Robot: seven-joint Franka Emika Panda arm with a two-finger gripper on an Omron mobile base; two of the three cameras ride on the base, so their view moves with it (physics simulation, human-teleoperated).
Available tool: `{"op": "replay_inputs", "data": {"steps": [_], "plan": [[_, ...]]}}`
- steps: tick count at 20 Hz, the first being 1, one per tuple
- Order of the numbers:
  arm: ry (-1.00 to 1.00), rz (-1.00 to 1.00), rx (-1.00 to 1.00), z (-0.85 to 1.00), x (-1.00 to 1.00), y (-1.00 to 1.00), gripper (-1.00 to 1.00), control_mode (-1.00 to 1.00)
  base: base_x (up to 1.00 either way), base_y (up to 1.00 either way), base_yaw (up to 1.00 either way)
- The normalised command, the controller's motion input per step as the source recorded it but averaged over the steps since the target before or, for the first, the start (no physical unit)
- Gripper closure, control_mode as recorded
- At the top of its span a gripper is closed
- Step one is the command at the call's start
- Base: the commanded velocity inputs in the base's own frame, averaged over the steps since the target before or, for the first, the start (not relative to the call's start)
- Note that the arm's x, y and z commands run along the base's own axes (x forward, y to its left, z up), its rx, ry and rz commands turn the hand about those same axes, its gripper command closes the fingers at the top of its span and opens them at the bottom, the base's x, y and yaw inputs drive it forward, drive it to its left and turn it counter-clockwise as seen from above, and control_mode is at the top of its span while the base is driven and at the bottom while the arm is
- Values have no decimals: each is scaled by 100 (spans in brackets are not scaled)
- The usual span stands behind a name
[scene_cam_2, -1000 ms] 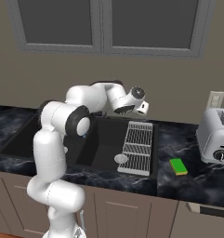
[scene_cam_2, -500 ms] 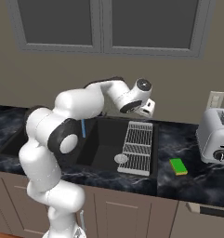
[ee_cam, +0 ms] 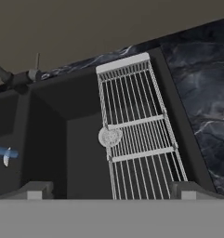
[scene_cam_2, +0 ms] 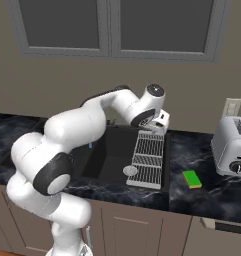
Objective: Soak the sponge with water for a few seconds and then drop it inside the sink.
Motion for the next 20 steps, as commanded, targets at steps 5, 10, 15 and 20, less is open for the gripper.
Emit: {"op": "replay_inputs", "data": {"steps": [5,10,15,20], "plan": [[0,0,-16,0,-57,37,-100,-100,0,0,0],[-2,0,-13,-2,-43,40,-100,-100,0,0,0],[-1,3,-10,0,-17,22,-100,-100,0,0,0],[0,9,-7,6,0,6,-100,-100,0,0,0]]}}
